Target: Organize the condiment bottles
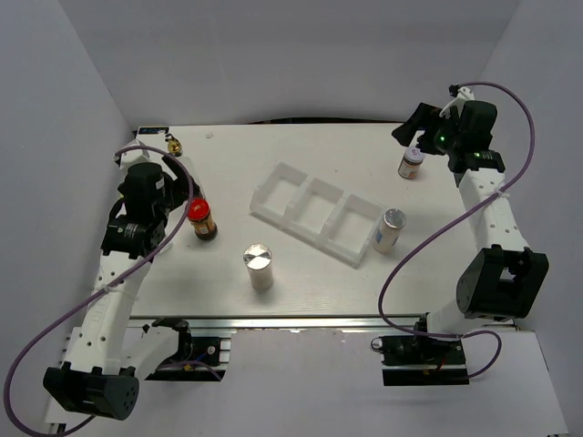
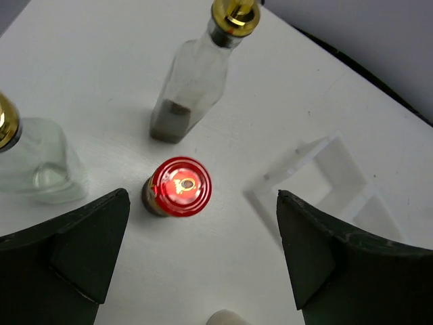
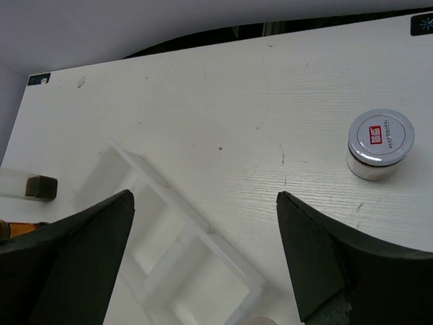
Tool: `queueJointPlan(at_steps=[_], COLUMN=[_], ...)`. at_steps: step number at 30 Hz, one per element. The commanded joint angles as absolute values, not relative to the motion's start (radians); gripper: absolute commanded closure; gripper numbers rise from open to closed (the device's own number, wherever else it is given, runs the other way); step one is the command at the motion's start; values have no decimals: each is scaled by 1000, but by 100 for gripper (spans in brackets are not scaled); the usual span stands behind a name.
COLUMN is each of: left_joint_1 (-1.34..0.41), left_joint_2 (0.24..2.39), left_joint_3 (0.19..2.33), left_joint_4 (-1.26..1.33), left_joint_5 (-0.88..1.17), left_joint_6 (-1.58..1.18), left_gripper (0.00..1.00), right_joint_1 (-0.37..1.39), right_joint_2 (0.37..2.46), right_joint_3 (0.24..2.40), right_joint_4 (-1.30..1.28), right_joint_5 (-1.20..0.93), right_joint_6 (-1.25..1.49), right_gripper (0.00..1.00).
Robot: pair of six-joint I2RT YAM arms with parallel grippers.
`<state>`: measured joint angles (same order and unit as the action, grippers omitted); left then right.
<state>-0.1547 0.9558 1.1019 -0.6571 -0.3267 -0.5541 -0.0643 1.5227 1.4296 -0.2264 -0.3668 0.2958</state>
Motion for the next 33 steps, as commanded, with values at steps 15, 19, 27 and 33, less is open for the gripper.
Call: queueJointPlan(at_steps=[15,19,27,33], left_joint_1=[-158,-160,-160,-160], left_joint_2=[1362,1400,1440,1531], left_joint_3=[1163,1209,1264,1341], left_joint_4=[-158,-179,-221,-226], left_joint_5=[-376,-429,-503,-535], left_joint_6=[-368,-328,-273,-222], left_gripper=[2,2,2,4], right_joint_1=[-63,-63,-63,-63], right_joint_2=[1522,1542,1582,1583], right_joint_3=[1454,1459,1493,1497], right_joint_4=[-179,-196,-219,-229], right_joint_5=[-632,-632,-630,-620], right_joint_6=[117,107,95,89], right_gripper=[10,11,11,11])
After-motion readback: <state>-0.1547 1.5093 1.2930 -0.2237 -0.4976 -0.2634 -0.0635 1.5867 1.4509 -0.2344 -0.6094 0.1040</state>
